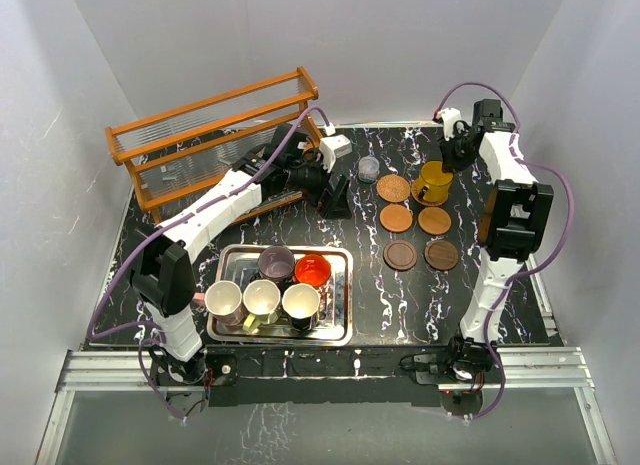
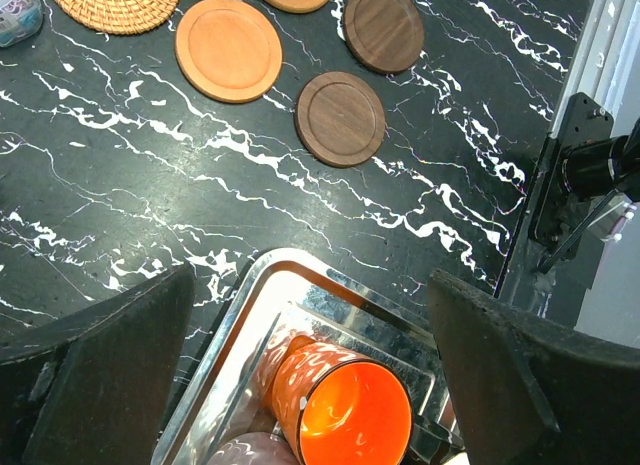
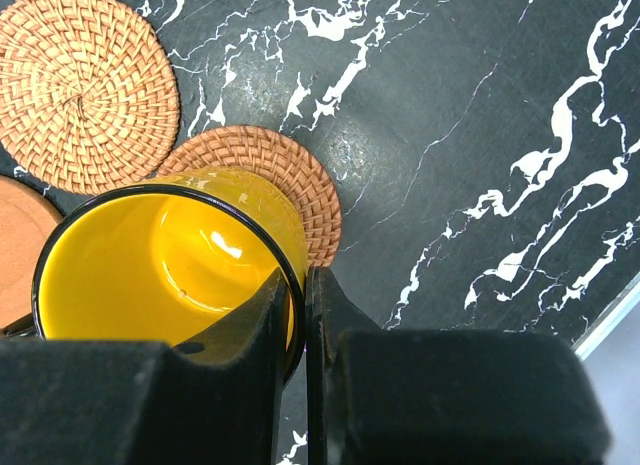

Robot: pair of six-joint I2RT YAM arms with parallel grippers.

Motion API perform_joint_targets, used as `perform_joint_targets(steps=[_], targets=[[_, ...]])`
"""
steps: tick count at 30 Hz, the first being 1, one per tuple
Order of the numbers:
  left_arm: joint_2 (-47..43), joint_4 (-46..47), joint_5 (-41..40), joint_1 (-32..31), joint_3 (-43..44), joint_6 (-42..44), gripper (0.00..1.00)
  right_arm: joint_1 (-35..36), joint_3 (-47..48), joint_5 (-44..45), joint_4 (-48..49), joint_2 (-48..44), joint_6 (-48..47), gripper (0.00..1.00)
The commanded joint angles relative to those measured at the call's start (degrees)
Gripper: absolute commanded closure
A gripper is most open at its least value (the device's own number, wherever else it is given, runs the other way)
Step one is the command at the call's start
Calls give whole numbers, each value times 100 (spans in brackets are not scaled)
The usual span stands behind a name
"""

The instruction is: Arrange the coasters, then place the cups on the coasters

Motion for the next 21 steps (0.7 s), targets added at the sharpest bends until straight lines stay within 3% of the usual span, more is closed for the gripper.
perform_joint_targets(steps=[1,21], targets=[[-315,-50,200,-6,-17,109,1,-10,477,-276,155,-25,-39,100],[-296,-42,246,-13,-72,131,1,-6,263,-237,488,42,177,100]])
